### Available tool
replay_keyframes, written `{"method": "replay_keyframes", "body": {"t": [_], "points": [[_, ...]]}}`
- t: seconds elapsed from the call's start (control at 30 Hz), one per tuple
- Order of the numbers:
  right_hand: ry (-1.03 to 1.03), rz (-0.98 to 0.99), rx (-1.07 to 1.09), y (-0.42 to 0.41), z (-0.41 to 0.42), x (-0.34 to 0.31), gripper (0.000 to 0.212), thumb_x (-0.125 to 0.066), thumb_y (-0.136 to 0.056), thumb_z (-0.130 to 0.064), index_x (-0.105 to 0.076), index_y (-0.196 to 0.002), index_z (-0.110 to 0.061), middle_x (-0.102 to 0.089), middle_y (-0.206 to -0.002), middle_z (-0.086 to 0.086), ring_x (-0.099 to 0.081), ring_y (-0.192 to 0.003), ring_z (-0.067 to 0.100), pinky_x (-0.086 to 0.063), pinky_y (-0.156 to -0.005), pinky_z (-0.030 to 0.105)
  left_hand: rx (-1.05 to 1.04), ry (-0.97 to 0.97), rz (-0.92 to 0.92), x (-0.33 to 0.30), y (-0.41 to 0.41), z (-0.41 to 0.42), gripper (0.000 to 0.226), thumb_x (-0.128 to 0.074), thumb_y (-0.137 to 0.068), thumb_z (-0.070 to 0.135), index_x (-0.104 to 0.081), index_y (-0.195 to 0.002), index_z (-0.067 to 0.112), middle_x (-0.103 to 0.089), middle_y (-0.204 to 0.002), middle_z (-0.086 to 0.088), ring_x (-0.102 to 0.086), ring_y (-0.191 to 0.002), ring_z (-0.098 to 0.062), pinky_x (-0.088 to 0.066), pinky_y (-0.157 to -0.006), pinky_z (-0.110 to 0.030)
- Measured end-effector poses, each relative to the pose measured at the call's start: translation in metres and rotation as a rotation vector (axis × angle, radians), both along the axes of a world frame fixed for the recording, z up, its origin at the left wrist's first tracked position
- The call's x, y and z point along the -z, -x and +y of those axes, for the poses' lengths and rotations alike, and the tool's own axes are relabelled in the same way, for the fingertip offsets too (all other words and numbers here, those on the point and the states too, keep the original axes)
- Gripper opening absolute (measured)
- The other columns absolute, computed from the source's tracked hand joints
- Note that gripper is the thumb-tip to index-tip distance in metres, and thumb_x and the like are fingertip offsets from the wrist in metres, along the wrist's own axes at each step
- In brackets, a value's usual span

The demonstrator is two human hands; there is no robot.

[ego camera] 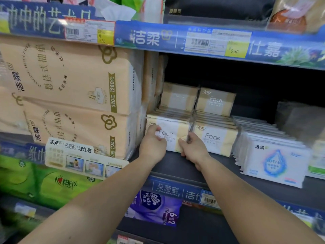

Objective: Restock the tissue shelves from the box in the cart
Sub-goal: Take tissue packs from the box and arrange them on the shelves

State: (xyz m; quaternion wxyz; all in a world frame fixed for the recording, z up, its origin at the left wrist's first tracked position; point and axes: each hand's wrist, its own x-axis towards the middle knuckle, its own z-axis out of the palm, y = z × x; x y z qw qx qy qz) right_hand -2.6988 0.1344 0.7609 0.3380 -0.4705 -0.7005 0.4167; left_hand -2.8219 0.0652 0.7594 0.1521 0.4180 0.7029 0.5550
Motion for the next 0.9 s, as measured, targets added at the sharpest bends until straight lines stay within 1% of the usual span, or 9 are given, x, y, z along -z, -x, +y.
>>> {"method": "replay_keyframes", "body": {"t": [0.13, 0.2, 0.27, 0.33, 0.47, 0.57, 0.7, 0.8, 0.9], "points": [[0.045, 0.032, -0.001, -0.004, -0.006, -0.006, 0.029, -0.054, -0.094, -0.023, -0.051, -0.124, -0.020, -0.059, -0.082, -0.002, -0.056, -0.067, 0.016, -0.045, -0.055, 0.023, 0.002, 0.025, -0.001, -0.001, 0.000, 0.003, 0.031, -0.058, -0.087, 0.013, -0.047, -0.114, 0.024, -0.053, -0.075, 0.006, -0.051, -0.066, -0.010, -0.043, -0.064, -0.026], [0.091, 0.073, 0.000, -0.010, -0.011, -0.009, 0.041, -0.056, -0.094, -0.020, -0.044, -0.133, -0.021, -0.061, -0.083, 0.001, -0.057, -0.070, 0.017, -0.051, -0.065, 0.028, -0.012, 0.030, -0.007, -0.004, -0.001, 0.001, 0.030, -0.059, -0.087, 0.014, -0.046, -0.113, 0.020, -0.051, -0.075, 0.006, -0.049, -0.065, -0.009, -0.040, -0.059, -0.023], [0.106, 0.071, -0.004, -0.021, -0.016, -0.008, 0.051, -0.059, -0.091, -0.022, -0.041, -0.139, -0.019, -0.066, -0.092, 0.004, -0.062, -0.081, 0.020, -0.054, -0.084, 0.034, -0.039, 0.044, -0.024, -0.008, -0.006, -0.004, 0.029, -0.060, -0.087, 0.015, -0.047, -0.114, 0.018, -0.052, -0.077, 0.006, -0.048, -0.065, -0.009, -0.037, -0.058, -0.023], [0.096, 0.044, 0.000, -0.037, -0.022, -0.008, 0.060, -0.063, -0.087, -0.029, -0.040, -0.141, -0.018, -0.067, -0.104, 0.002, -0.063, -0.096, 0.022, -0.051, -0.097, 0.041, -0.043, 0.066, -0.038, -0.014, -0.015, -0.009, 0.031, -0.059, -0.087, 0.015, -0.048, -0.116, 0.016, -0.058, -0.087, -0.001, -0.052, -0.073, -0.015, -0.039, -0.066, -0.025], [0.079, 0.083, 0.026, -0.091, -0.043, -0.016, 0.050, -0.064, -0.087, -0.028, -0.049, -0.135, -0.018, -0.061, -0.101, 0.002, -0.058, -0.087, 0.015, -0.050, -0.098, 0.040, -0.033, 0.114, 0.055, -0.027, -0.059, -0.017, 0.042, -0.060, -0.084, 0.023, -0.048, -0.124, 0.015, -0.059, -0.116, -0.012, -0.059, -0.097, -0.030, -0.047, -0.079, -0.031], [0.028, 0.110, 0.064, -0.158, -0.063, -0.022, 0.039, -0.063, -0.089, -0.025, -0.055, -0.126, -0.017, -0.061, -0.095, 0.000, -0.057, -0.081, 0.015, -0.052, -0.094, 0.038, 0.031, 0.107, 0.157, -0.032, -0.127, -0.025, 0.043, -0.060, -0.084, 0.027, -0.050, -0.126, 0.018, -0.055, -0.123, -0.011, -0.058, -0.104, -0.032, -0.049, -0.086, -0.036], [-0.055, 0.044, 0.188, -0.285, -0.102, -0.018, 0.036, -0.062, -0.089, -0.025, -0.057, -0.124, -0.015, -0.063, -0.100, 0.003, -0.057, -0.074, 0.015, -0.050, -0.074, 0.025, 0.172, 0.117, 0.369, -0.027, -0.255, -0.044, 0.044, -0.060, -0.083, 0.031, -0.054, -0.126, 0.023, -0.053, -0.128, -0.011, -0.053, -0.115, -0.032, -0.045, -0.098, -0.037], [-0.065, -0.055, 0.330, -0.404, -0.134, -0.011, 0.043, -0.062, -0.090, -0.027, -0.055, -0.130, -0.014, -0.062, -0.116, 0.005, -0.063, -0.095, 0.022, -0.050, -0.082, 0.030, 0.369, 0.160, 0.554, -0.018, -0.371, -0.062, 0.045, -0.060, -0.084, 0.038, -0.055, -0.127, 0.024, -0.053, -0.128, -0.012, -0.050, -0.119, -0.035, -0.044, -0.097, -0.039], [-0.032, -0.212, 0.481, -0.525, -0.172, -0.006, 0.049, -0.059, -0.093, -0.031, -0.048, -0.138, -0.015, -0.058, -0.128, 0.007, -0.057, -0.116, 0.025, -0.042, -0.089, 0.028, 0.604, 0.178, 0.734, -0.009, -0.490, -0.076, 0.047, -0.060, -0.086, 0.046, -0.054, -0.128, 0.026, -0.053, -0.129, -0.012, -0.050, -0.121, -0.034, -0.045, -0.095, -0.038]]}}
